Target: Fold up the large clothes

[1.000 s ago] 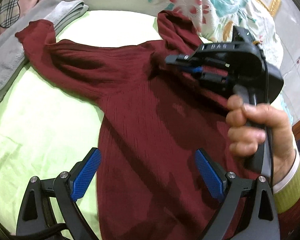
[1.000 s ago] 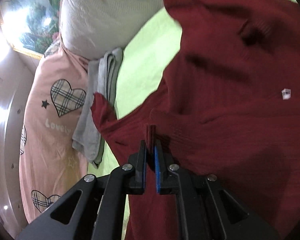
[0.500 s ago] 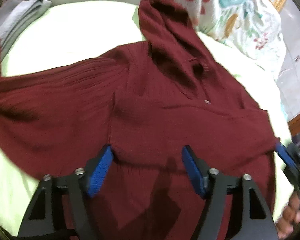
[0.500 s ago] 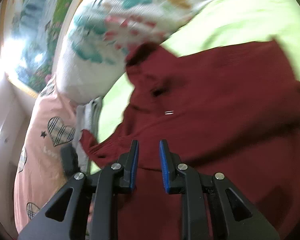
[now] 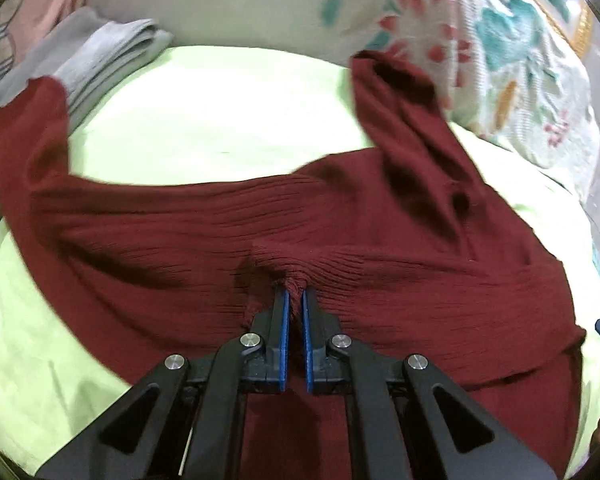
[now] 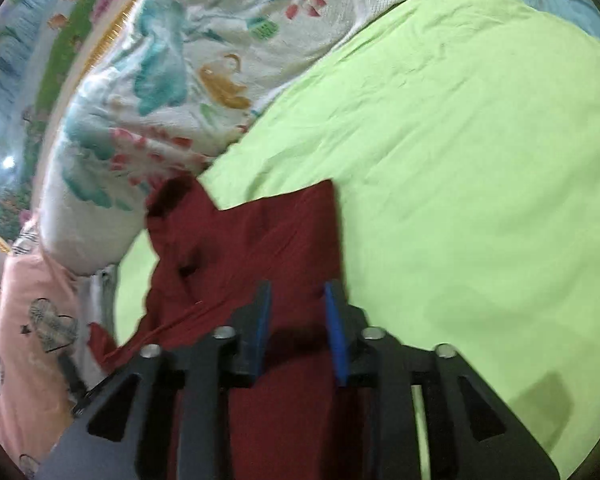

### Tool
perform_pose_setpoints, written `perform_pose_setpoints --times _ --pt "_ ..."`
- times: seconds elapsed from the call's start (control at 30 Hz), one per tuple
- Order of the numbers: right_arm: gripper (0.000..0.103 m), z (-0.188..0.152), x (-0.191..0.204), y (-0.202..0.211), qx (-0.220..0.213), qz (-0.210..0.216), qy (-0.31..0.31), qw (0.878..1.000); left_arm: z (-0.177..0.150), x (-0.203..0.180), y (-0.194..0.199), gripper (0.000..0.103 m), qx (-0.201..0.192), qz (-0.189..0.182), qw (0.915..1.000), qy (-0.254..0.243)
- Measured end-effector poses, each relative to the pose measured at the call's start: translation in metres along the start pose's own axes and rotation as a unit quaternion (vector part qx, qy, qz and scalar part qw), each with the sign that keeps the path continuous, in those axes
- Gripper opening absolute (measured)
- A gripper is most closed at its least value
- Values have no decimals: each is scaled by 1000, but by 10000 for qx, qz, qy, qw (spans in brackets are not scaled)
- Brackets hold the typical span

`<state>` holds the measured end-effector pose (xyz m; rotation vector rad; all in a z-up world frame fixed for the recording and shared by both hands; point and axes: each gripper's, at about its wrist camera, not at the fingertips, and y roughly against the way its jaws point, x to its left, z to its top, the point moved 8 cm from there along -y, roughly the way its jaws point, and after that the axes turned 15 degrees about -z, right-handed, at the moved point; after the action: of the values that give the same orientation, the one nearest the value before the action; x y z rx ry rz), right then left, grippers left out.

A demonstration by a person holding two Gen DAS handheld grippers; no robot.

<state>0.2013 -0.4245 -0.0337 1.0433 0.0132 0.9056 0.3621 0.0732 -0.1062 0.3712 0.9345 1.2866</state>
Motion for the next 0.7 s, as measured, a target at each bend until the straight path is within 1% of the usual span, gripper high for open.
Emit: perform_pose_setpoints --times 0.07,0.13,0.2,0.23,0.27,0.3,0.33,0.37,0.43,0.5,0.57,0.6,0.67,0.7 --pt "49 9 11 -26 236 -78 277 9993 0 7 1 4 -50 34 9999 128" --pt "49 12 16 -47 382 -179 468 9980 -4 13 4 4 -47 68 9998 185" --pt "49 12 21 -68 526 -244 603 9965 -7 10 1 4 84 26 9999 68" --pt "49 12 24 -81 627 -292 669 9954 -10 4 0 4 132 52 9999 -95" --pt "48 12 25 -91 691 -313 711 9946 -12 -2 1 4 151 63 9997 -169" --pt "23 11 28 -97 723 -286 788 9939 -15 -6 2 4 168 44 9996 -238" --pt "5 12 29 -100 716 -341 907 9927 -15 -12 4 4 178 -42 9994 -277" --pt "7 14 27 -99 659 -388 970 9923 -13 -16 6 5 175 -137 9994 -281" --pt "6 27 23 -88 351 -465 1055 9927 -11 -25 8 5 163 -374 9987 -302" --pt "6 36 12 -87 313 -493 928 9940 -11 -34 7 5 194 -577 9976 -320" --pt "7 36 0 -96 518 -567 830 9936 -12 -36 -1 5 252 -525 9978 -314" --pt "8 35 -7 -98 570 -687 787 9929 -14 -35 -3 5 287 -510 9979 -293" --pt "8 34 -12 -83 333 -996 805 9912 -17 -32 -7 5 333 -475 9980 -240" --pt "8 32 -7 -74 210 -1026 874 9907 -17 -31 -8 5 344 -473 9980 -232"
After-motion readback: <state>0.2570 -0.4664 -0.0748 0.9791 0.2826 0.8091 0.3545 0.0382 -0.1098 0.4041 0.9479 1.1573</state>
